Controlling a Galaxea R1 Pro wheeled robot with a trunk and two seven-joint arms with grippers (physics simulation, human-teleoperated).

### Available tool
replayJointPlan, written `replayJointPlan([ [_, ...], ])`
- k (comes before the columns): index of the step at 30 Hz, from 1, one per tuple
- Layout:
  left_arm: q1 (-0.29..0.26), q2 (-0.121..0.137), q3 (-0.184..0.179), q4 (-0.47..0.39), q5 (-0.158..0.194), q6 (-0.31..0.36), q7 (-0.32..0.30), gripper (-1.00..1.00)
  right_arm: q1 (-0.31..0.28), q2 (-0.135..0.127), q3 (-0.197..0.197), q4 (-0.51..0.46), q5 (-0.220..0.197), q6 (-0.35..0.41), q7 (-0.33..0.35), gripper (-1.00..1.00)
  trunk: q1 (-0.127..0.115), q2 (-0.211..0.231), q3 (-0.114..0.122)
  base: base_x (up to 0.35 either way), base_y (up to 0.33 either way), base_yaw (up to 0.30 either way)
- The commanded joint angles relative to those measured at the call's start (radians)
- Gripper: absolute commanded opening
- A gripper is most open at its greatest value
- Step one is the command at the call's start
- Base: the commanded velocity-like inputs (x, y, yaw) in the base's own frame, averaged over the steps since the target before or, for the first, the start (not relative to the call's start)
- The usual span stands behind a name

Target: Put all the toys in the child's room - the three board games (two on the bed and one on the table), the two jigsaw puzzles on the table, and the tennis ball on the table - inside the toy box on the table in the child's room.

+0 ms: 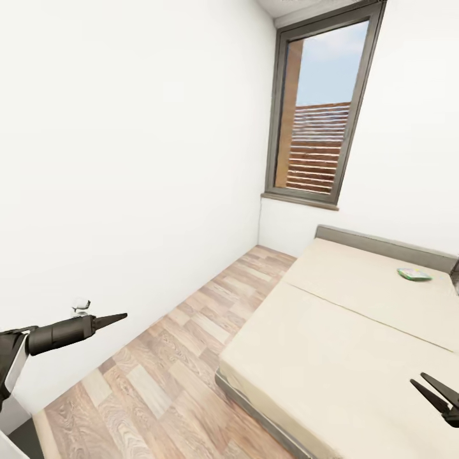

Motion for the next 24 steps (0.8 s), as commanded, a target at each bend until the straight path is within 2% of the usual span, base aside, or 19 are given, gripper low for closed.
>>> replayJointPlan([
  [1, -0.001, 0.000, 0.000, -0.001, 0.001, 0.010, -0.003, 1.00, -0.001, 0.000, 0.000, 0.001, -0.001, 0.013, 0.003, 1.00, 0.001, -0.002, -0.002, 0.000, -0.300, -0.276],
  [8, -0.001, 0.000, 0.001, -0.002, 0.001, 0.010, -0.004, 1.00, -0.001, -0.001, 0.000, 0.002, -0.001, 0.027, 0.002, 1.00, 0.001, -0.002, -0.002, -0.041, -0.284, -0.278],
  [17, -0.001, -0.002, -0.002, -0.001, 0.002, 0.010, -0.001, 1.00, -0.002, 0.000, 0.001, 0.005, -0.001, 0.030, 0.001, 1.00, 0.001, -0.002, -0.002, -0.015, -0.182, -0.279],
  [24, -0.001, -0.007, -0.002, -0.001, 0.000, 0.010, -0.001, 1.00, -0.002, 0.000, 0.001, 0.005, 0.000, 0.027, 0.001, 1.00, 0.001, -0.002, -0.002, -0.001, -0.267, -0.275],
])
